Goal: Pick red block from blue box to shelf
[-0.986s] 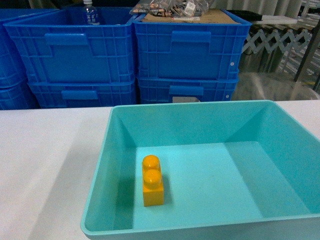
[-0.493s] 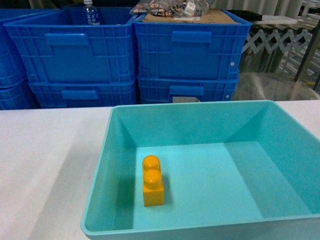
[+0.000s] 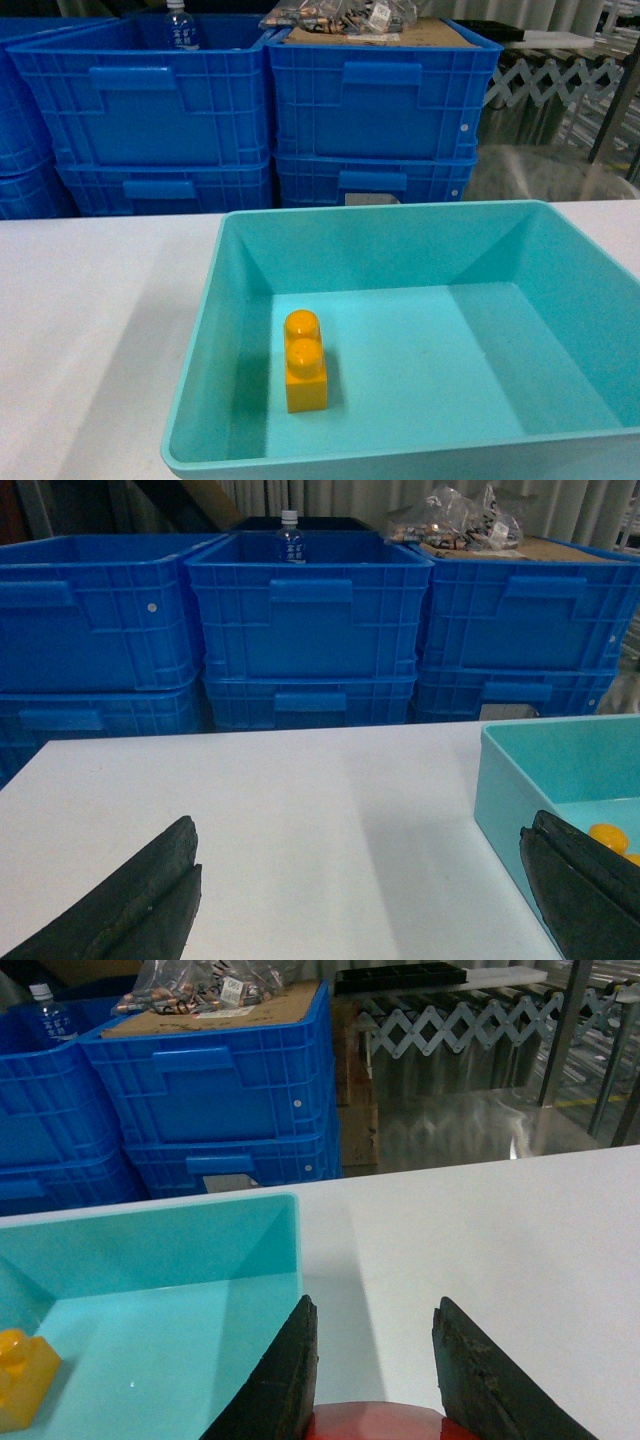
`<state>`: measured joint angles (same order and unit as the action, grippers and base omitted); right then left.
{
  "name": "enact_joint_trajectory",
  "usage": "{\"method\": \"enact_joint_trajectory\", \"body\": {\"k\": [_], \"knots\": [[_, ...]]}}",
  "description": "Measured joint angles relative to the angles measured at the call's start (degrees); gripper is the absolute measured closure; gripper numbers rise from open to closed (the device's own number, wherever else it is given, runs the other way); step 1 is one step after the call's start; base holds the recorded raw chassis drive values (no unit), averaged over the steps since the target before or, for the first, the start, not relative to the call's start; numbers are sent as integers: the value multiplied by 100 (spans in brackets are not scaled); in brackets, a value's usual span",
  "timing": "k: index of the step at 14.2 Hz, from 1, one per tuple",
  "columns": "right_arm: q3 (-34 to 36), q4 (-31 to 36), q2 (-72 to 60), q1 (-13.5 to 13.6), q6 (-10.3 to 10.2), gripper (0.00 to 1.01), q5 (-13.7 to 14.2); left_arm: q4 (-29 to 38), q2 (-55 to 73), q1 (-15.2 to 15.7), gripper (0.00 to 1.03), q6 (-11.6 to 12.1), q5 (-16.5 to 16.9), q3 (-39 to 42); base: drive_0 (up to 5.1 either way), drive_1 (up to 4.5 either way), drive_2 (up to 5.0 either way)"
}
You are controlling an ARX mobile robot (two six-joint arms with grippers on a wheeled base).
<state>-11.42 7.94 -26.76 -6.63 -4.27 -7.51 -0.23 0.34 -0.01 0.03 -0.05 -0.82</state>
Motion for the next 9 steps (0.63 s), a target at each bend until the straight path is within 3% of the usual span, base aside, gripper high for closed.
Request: {"method": "enact_joint_trajectory", "body": {"k": [9], "knots": [[46, -201, 195, 258, 7, 73, 214, 2, 0, 0, 5, 0, 0, 0, 0, 0, 0]]}}
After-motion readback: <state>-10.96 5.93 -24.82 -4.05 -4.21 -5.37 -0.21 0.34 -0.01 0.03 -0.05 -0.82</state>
